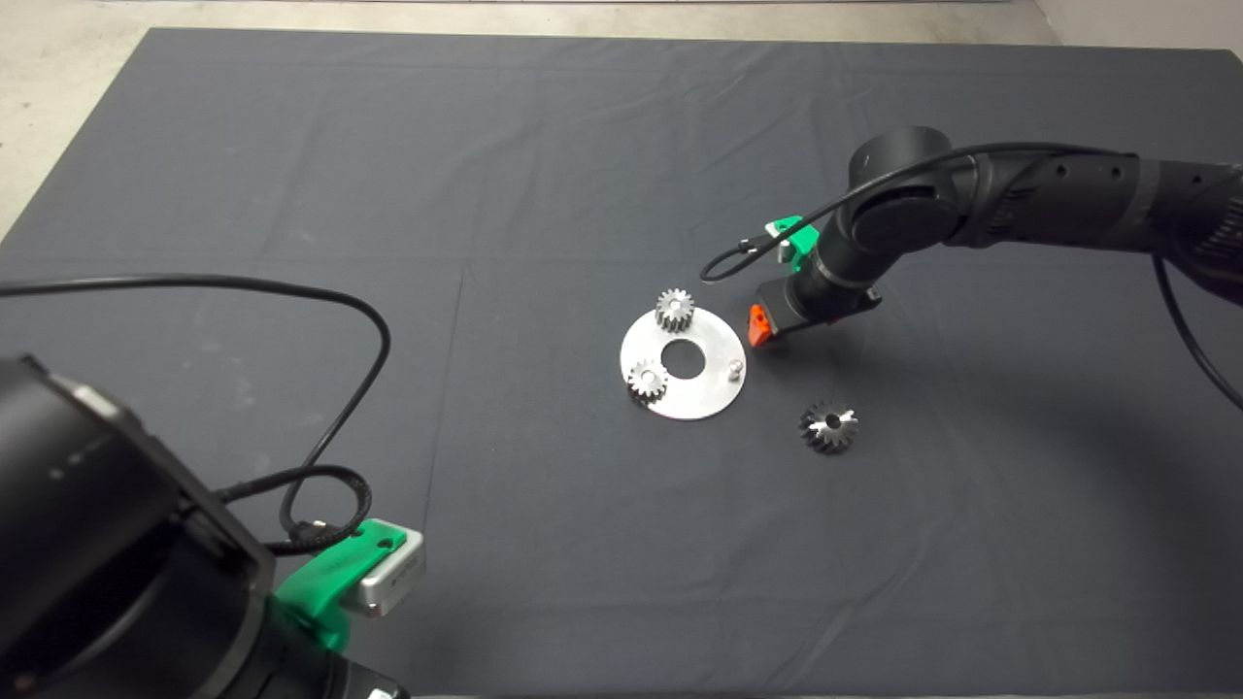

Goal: Remove an incorrectly installed larger gear and replace it with the correct smaller gear

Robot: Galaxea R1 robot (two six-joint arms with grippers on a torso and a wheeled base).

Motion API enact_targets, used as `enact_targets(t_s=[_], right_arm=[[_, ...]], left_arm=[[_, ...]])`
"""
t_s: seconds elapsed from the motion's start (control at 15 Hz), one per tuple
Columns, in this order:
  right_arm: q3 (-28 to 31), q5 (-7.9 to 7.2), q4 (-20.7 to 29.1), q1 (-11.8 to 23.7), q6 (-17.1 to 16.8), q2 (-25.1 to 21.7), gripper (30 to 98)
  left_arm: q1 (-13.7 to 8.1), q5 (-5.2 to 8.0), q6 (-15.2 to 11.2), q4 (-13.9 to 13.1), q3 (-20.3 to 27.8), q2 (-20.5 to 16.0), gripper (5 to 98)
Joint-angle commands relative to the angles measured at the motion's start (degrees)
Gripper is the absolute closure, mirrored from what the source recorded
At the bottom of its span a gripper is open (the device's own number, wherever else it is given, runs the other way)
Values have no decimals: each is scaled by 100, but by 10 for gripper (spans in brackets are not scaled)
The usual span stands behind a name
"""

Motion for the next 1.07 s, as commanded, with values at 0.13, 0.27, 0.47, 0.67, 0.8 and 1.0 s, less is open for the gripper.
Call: enact_targets(t_s=[0.13, 0.27, 0.47, 0.67, 0.8, 1.0], right_arm=[[-226, 311, -119, 168, -150, 23, 416], [-267, 511, -127, 168, -168, 23, 416], [-425, 697, -126, 159, -335, 31, 416], [-434, 725, -119, 159, -344, 31, 430], [-425, 725, -123, 159, -353, 40, 465], [-434, 725, -119, 168, -362, 45, 482]], left_arm=[[-56, 12, -28, -91, 101, -5, 54], [-56, 12, -28, -91, 101, -5, 54], [-56, 12, -28, -91, 101, -5, 54], [-56, 12, -28, -91, 101, -5, 54], [-56, 12, -28, -91, 101, -5, 54], [-56, 12, -28, -91, 101, -5, 54]])
